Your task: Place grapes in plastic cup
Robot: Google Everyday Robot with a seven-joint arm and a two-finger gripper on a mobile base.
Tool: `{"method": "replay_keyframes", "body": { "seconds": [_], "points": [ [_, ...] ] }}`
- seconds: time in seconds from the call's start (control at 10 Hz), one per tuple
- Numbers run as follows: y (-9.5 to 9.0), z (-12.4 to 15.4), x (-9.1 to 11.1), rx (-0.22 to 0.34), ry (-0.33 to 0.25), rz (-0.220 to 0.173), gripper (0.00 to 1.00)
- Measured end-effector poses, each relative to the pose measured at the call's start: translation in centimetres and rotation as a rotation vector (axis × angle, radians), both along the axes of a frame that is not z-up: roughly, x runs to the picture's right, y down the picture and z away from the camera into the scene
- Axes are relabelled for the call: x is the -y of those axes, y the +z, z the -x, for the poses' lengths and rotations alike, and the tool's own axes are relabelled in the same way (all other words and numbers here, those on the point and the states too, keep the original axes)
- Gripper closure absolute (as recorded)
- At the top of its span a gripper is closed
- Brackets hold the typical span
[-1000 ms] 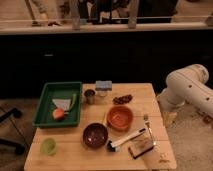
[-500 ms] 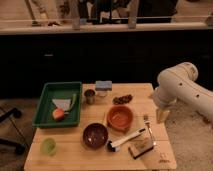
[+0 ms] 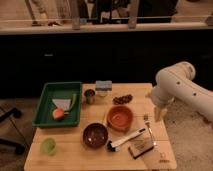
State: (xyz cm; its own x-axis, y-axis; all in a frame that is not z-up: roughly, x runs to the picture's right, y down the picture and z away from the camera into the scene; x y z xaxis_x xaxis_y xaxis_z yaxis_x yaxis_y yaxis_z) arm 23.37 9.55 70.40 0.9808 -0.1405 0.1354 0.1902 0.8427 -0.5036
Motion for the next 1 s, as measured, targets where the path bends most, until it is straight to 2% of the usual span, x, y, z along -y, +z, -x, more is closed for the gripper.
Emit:
{"method": "replay_keyframes", "body": {
  "seconds": [0.3,0.6,0.8,1.0],
  "points": [
    [-0.1,-0.4,-0.3,0.000,-0.027,-0.003,0.20],
    [1.3,1.1,0.7,0.043,-0.032,-0.002,0.20],
    [1.6,1.1,0.6,0.047,-0.045,-0.010,0.20],
    [2.6,2.2,0.9,0.074,-0.051,-0.012,0.20]
  ]
}}
